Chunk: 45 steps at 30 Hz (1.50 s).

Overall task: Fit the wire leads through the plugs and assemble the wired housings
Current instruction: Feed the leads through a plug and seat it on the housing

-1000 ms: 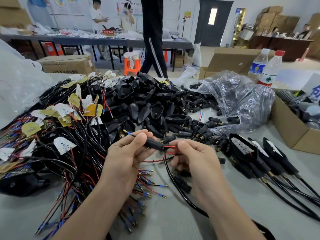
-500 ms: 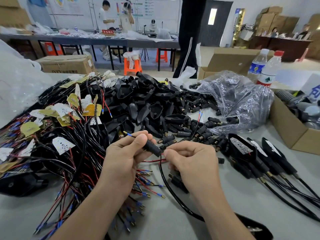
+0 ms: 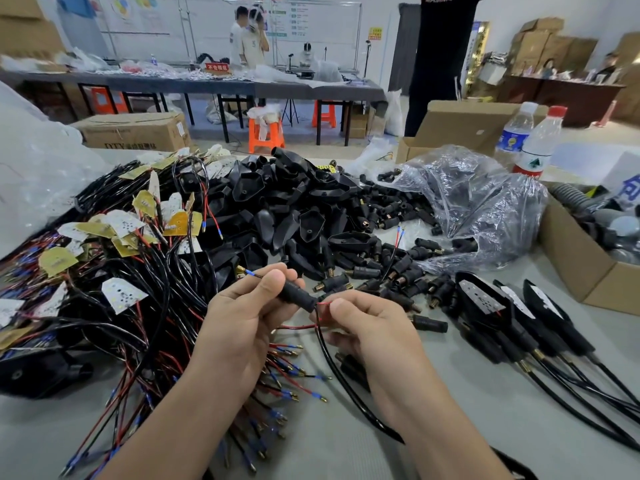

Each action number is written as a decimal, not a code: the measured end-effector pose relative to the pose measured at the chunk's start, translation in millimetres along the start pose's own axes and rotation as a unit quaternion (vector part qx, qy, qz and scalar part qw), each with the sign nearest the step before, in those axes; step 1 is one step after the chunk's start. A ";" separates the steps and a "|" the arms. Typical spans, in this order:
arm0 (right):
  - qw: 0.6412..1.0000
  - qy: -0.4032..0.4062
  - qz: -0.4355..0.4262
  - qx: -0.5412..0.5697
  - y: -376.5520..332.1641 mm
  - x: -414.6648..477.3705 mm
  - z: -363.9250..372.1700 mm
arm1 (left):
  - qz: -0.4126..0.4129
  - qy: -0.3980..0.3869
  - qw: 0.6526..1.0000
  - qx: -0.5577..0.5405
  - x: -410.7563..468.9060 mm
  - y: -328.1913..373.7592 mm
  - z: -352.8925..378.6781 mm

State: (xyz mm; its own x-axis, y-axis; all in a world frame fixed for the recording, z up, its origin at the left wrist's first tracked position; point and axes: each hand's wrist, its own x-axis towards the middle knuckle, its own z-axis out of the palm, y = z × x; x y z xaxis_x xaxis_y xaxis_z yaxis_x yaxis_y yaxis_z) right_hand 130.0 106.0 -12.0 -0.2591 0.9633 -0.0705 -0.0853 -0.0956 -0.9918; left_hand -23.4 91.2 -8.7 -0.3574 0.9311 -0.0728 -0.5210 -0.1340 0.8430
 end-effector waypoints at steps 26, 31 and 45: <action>0.987 -0.071 0.090 0.112 -6.2 -3.2 -3.1 | 0.009 0.025 0.998 -0.052 0.0 -2.1 1.8; 0.970 -0.110 0.132 0.173 -2.6 -7.4 6.4 | -0.015 -0.011 0.997 -0.078 -3.3 -2.0 3.1; 0.997 -0.021 0.015 -0.076 2.8 -7.0 6.6 | -0.008 -0.005 1.000 -0.030 4.2 -2.0 -6.8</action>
State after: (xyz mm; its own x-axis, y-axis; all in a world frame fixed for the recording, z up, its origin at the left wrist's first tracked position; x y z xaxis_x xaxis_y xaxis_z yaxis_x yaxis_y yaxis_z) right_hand 125.2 97.3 -13.6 -0.2995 0.9489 -0.0998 0.0693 -0.0827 -0.9942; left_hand -29.1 93.1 -14.2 -0.3416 0.9364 -0.0800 -0.5719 -0.1395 0.8084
